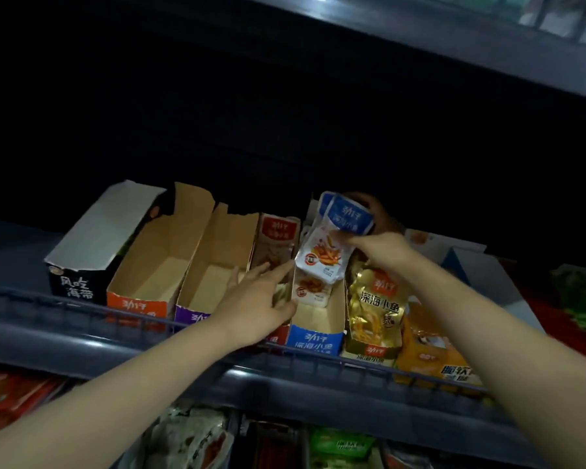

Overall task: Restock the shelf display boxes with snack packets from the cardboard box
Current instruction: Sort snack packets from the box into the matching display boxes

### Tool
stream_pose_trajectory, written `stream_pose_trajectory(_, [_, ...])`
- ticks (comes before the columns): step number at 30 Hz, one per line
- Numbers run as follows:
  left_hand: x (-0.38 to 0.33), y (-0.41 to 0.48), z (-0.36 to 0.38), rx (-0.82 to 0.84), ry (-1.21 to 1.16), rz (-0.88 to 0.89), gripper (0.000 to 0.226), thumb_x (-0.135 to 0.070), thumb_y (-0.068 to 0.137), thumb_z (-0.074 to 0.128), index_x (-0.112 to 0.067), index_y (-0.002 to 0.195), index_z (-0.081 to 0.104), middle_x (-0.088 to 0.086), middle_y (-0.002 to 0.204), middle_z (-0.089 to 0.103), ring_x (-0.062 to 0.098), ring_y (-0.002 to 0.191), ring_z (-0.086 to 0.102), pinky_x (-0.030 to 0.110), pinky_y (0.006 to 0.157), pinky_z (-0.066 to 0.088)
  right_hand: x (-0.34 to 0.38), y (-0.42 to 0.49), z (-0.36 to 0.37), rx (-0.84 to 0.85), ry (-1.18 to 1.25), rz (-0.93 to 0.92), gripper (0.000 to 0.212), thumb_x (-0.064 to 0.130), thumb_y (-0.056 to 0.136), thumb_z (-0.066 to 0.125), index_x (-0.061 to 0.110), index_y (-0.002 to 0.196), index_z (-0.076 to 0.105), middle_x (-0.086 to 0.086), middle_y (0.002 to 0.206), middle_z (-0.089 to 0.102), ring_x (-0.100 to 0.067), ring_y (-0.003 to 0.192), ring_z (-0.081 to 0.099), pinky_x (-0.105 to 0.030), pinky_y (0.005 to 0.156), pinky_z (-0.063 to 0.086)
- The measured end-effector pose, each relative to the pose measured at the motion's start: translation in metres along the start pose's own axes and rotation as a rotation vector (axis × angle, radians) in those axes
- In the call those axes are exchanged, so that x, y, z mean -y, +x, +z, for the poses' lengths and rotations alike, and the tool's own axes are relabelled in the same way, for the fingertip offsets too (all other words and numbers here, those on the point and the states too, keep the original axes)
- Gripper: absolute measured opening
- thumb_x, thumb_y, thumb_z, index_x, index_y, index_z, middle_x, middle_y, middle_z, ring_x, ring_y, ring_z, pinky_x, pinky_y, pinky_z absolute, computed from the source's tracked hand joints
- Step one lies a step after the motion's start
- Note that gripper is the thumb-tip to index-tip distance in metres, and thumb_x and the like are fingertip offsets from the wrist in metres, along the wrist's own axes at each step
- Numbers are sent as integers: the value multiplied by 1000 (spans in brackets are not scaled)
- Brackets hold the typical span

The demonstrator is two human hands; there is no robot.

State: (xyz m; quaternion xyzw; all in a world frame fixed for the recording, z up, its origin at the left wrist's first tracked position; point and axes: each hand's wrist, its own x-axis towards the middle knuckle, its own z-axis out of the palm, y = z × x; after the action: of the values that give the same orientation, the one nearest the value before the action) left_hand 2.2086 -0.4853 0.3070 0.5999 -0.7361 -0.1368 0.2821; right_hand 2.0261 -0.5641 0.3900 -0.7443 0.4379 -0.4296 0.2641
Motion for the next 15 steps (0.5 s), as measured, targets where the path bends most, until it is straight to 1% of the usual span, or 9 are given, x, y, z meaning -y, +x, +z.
stream_pose_trajectory(4, [-2,0,1,-10,32,-8,64,-42,96,46,-37,150,14,-5,153,32,10,144,14,37,119,-3,-1,2,0,81,-128,-17,60,4,77,76,24,125,46,17,97,53,9,80,52,1,56,43])
stream_pose_trajectory(6, [-3,-1,1,-13,50,-11,63,-43,96,46,-38,150,14,-5,152,33,10,144,15,36,118,-2,-6,2,7,120,-208,-38,52,6,76,77,26,116,49,16,95,55,3,84,57,-3,63,47])
stream_pose_trajectory(7, [-4,-1,1,-10,51,-12,63,-43,96,45,-38,150,14,-4,152,34,10,144,15,36,117,-2,-10,3,12,148,-264,-44,47,8,77,76,27,111,51,15,93,57,-4,88,60,-8,68,50])
stream_pose_trajectory(9, [-4,-1,0,0,45,-13,63,-43,96,45,-39,150,13,-4,152,34,11,144,16,36,117,-2,-13,3,20,204,-429,-9,30,14,80,74,23,103,56,7,93,62,-15,94,63,-25,78,53])
stream_pose_trajectory(10, [-4,-1,-1,4,41,-12,62,-43,96,45,-39,149,13,-4,152,35,12,144,16,37,117,-2,-14,1,23,231,-539,10,26,19,82,73,20,104,59,3,97,64,-17,96,63,-30,81,53])
stream_pose_trajectory(11, [-4,-2,-1,5,39,-12,62,-42,96,45,-39,149,13,-4,152,35,12,144,16,37,117,-1,-15,1,25,256,-635,-3,32,23,83,72,20,112,59,1,104,65,-18,99,62,-33,83,52])
stream_pose_trajectory(12, [-4,-2,-1,4,41,-12,62,-42,96,45,-39,149,13,-4,151,35,12,144,16,38,117,-1,-15,1,26,274,-705,-26,41,27,83,72,23,121,57,3,110,63,-17,104,60,-33,85,50])
stream_pose_trajectory(14, [-4,-2,-1,3,50,-11,63,-42,96,45,-38,150,12,-3,152,35,12,144,17,38,117,0,-15,0,25,287,-779,-57,50,31,84,70,28,130,52,5,124,58,-19,121,51,-32,94,44])
stream_pose_trajectory(15, [-4,-2,0,3,53,-10,63,-43,96,45,-38,150,12,-3,152,35,12,144,17,38,117,0,-13,0,23,293,-826,-80,57,34,85,68,31,137,46,5,138,50,-20,132,41,-36,104,38])
